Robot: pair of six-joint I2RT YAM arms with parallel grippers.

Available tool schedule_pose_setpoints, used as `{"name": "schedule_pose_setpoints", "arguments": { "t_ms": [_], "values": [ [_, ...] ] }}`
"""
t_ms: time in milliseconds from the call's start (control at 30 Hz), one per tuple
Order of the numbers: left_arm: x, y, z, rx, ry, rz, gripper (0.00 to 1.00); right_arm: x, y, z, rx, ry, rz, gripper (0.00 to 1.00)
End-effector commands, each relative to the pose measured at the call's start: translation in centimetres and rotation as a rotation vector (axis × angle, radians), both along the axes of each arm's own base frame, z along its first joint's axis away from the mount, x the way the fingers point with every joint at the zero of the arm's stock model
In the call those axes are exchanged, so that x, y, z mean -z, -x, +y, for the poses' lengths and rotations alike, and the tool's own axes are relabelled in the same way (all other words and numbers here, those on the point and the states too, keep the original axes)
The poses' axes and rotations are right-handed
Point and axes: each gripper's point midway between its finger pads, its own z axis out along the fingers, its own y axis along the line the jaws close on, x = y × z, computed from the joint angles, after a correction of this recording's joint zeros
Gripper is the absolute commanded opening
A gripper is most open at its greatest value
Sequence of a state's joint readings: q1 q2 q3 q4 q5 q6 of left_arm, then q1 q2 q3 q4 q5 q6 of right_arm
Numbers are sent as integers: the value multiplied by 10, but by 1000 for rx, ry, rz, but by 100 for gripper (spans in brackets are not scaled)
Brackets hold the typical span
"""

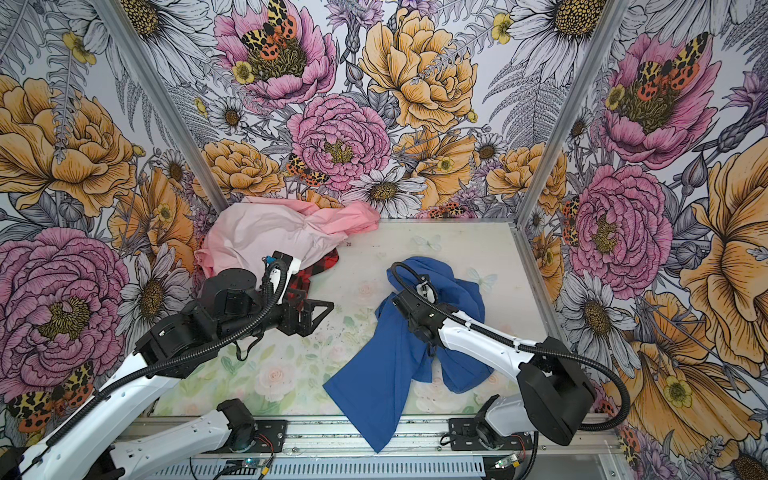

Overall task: Pick out a specific cloth from the pile
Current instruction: 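Grasp and lift the blue cloth with the right gripper while the left withdraws, then lower the blue cloth to the table and release it with the right gripper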

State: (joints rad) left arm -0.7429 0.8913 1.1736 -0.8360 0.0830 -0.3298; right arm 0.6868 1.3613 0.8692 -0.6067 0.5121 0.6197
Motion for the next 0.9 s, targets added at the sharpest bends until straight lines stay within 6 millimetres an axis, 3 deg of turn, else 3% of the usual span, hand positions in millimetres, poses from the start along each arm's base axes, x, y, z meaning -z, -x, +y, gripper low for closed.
{"name": "schedule_pose_setpoints", "arguments": {
  "t_ms": [0,167,300,367,433,533,633,700,867],
  "values": [
    [-22,-4,-10,46,58,-64,99,-101,-35,-16,1,-125,-211,0],
    [-20,-10,-30,121,68,-68,99,-253,-71,-84,59,-114,-494,0],
    [-17,-19,-37,130,62,-87,99,-379,-72,-117,108,-25,-726,0],
    [-14,-22,-40,133,56,-84,99,-443,-62,-121,99,-8,-840,0],
    [-9,-25,-42,134,56,-85,99,-492,-53,-118,67,-20,-927,0],
    [-3,-32,-40,116,68,-84,99,-542,-43,-103,12,11,-1029,0],
    [1,-39,-36,95,81,-80,99,-564,-36,-80,-59,2,-1100,0],
    [0,-43,-31,74,83,-87,99,-556,-46,-54,-153,-89,-1078,0],
    [-8,-48,-14,30,97,-112,99,-489,-80,31,-412,-439,-826,0]
  ]
}}
